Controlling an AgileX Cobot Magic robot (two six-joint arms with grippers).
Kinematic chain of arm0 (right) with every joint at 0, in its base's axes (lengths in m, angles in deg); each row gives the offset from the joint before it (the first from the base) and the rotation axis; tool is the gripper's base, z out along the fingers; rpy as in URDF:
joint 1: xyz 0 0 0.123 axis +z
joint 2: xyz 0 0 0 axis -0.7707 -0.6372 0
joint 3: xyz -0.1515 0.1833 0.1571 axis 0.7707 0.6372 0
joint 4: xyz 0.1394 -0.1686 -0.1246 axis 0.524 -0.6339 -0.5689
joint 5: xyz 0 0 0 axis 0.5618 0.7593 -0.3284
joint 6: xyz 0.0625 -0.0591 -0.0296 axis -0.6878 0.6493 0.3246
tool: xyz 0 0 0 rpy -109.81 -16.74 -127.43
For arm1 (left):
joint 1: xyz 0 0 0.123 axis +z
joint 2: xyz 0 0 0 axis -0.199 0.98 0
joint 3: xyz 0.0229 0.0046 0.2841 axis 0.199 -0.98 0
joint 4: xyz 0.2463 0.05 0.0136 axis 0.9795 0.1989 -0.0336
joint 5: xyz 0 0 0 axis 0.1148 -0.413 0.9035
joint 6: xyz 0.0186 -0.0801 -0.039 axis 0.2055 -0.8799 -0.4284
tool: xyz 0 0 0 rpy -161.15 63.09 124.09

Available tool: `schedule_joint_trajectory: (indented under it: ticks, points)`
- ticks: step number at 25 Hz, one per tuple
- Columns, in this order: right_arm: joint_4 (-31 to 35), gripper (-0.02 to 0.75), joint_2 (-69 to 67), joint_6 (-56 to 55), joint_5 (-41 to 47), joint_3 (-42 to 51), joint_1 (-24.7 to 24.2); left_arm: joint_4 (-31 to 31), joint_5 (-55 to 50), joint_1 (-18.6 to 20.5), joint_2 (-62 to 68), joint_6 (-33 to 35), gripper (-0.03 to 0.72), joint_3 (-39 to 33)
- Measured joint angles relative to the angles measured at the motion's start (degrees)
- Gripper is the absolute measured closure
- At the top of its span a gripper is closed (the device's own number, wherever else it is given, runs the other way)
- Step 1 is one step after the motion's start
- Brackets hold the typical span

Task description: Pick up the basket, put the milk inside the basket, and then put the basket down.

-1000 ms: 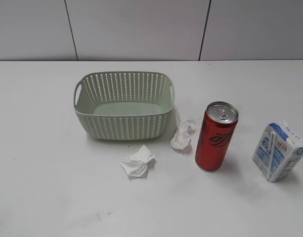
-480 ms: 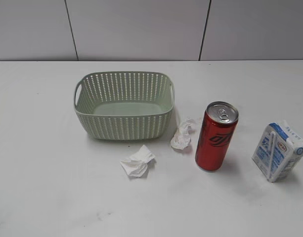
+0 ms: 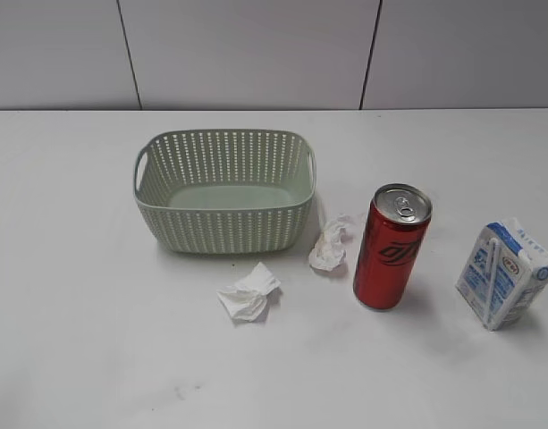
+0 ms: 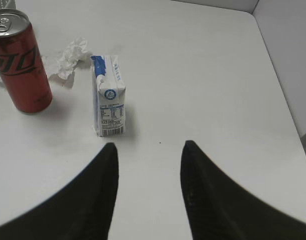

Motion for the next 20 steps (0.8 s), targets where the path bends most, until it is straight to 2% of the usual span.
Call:
schedule_joint_trajectory:
  ticks: [6, 17, 20]
  points:
    - [0.00, 0.399, 0.00, 0.00, 0.00, 0.00, 0.00, -0.15, 0.77, -0.86, 14.03, 0.00, 0.190, 5.15]
    - [-0.16, 0.399, 0.00, 0.00, 0.00, 0.00, 0.00, -0.15, -10.72, -7.89, 42.79, 0.92, 0.190, 22.71]
    - [-0.33, 0.365, 0.00, 0.00, 0.00, 0.00, 0.00, -0.23, -14.90, -9.94, 50.43, 1.11, 0.190, 28.32]
